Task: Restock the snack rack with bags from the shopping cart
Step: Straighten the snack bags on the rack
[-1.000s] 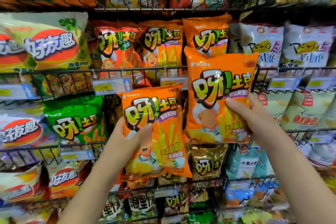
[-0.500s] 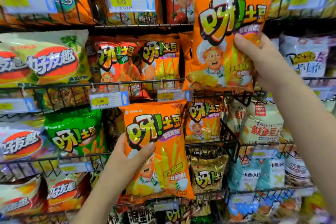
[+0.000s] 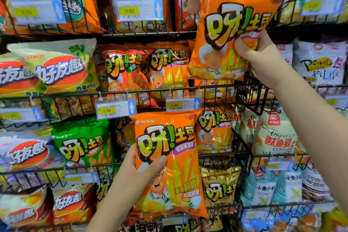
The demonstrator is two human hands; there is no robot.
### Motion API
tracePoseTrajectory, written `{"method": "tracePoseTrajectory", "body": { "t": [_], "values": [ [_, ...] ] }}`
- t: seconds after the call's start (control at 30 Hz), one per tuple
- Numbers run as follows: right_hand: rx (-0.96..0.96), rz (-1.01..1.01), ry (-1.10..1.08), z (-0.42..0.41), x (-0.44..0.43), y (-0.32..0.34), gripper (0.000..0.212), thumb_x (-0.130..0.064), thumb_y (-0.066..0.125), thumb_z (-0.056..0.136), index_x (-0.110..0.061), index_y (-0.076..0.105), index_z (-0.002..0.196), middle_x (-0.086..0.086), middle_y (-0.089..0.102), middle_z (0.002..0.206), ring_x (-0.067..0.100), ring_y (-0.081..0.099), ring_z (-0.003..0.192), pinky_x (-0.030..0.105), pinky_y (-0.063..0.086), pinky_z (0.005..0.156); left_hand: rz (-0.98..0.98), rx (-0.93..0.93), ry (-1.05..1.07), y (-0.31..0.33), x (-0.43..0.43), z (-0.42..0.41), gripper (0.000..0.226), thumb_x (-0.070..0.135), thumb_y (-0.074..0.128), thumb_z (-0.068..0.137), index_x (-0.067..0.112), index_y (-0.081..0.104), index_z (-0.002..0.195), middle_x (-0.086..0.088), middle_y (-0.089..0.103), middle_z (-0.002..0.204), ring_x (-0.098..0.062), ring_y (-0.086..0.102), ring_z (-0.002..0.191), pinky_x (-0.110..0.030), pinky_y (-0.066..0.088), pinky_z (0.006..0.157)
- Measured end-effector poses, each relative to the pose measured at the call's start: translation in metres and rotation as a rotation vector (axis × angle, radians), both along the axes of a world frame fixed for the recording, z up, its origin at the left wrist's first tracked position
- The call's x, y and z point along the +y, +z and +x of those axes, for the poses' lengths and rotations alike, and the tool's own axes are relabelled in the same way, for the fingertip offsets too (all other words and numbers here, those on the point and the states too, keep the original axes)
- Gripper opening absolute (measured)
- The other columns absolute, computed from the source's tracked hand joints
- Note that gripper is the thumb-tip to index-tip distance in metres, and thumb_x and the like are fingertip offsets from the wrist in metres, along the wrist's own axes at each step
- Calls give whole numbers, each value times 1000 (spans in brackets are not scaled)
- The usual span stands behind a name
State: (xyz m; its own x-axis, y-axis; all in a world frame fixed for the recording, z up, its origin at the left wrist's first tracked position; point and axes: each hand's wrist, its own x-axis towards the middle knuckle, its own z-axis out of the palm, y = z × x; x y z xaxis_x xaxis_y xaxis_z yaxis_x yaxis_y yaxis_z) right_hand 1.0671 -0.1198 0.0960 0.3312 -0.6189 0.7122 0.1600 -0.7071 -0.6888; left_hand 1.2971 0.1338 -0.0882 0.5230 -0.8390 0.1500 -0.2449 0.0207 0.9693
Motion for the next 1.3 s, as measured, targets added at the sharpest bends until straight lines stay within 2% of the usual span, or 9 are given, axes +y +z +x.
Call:
{"method": "tracePoseTrajectory", "body": {
  "t": [0.2,0.37,0.5,0.6,0.77,0.9,1.03,1.13,1.3],
  "values": [
    [78,-13,-42,-3,-9,-9,74,-40,74,84,-21,42,148,-7,63,138,7,64,122,25,55,96,-23,-2,-16,7,-4,-11,55,68,71,61,57,50,111,48,62,92,6,66,89,-20,48,71],
    [130,-30,-59,-6,-11,-11,73,-40,72,85,-20,42,148,-14,62,135,-3,63,117,16,54,90,-44,-29,-36,15,-7,-18,50,75,77,63,67,50,105,43,66,95,10,67,82,-28,51,74],
    [201,-45,-105,-9,-16,-14,73,-43,71,86,-21,42,149,-14,62,136,-3,62,118,16,53,91,-72,-48,-71,20,-8,-25,50,69,73,66,62,50,110,45,64,92,14,65,82,-22,49,70],
    [277,-56,-185,-9,-14,-16,67,-47,70,88,-28,41,145,-25,59,126,-16,58,106,8,46,87,-59,-78,-70,25,-8,-25,50,83,73,57,81,46,99,44,65,98,14,65,86,-24,51,73],
    [469,-140,-341,-7,-19,-22,65,-47,64,96,-27,36,151,-13,55,126,10,53,115,26,39,95,-83,-83,-43,32,-11,-23,44,82,77,62,82,47,95,41,67,96,7,68,85,-29,52,74],
    [638,-166,-362,-7,-26,-20,54,-59,57,95,-33,48,142,-9,62,131,20,59,121,32,44,96,-102,-76,-23,38,-13,-22,38,78,75,64,75,52,93,36,69,93,-3,69,86,-30,49,71],
    [724,-151,-364,-17,-34,-18,58,-59,54,96,-30,41,145,-13,60,114,14,60,102,29,44,83,-100,-88,-14,37,-15,-16,47,80,76,60,75,51,99,35,70,94,0,68,88,-35,50,73],
    [787,-150,-378,-23,-41,-25,77,-64,51,94,-28,25,157,-9,52,135,17,53,117,31,40,94,-104,-100,-22,37,-17,-16,46,78,78,65,72,53,103,32,71,94,3,67,86,-32,49,73],
    [839,-56,-259,-26,-41,-23,55,-56,49,101,-36,38,151,-13,50,140,16,50,126,29,36,101,-99,-106,-36,40,-23,-18,51,81,74,56,76,52,101,36,70,98,-3,70,95,-36,53,79]
  ]
}}
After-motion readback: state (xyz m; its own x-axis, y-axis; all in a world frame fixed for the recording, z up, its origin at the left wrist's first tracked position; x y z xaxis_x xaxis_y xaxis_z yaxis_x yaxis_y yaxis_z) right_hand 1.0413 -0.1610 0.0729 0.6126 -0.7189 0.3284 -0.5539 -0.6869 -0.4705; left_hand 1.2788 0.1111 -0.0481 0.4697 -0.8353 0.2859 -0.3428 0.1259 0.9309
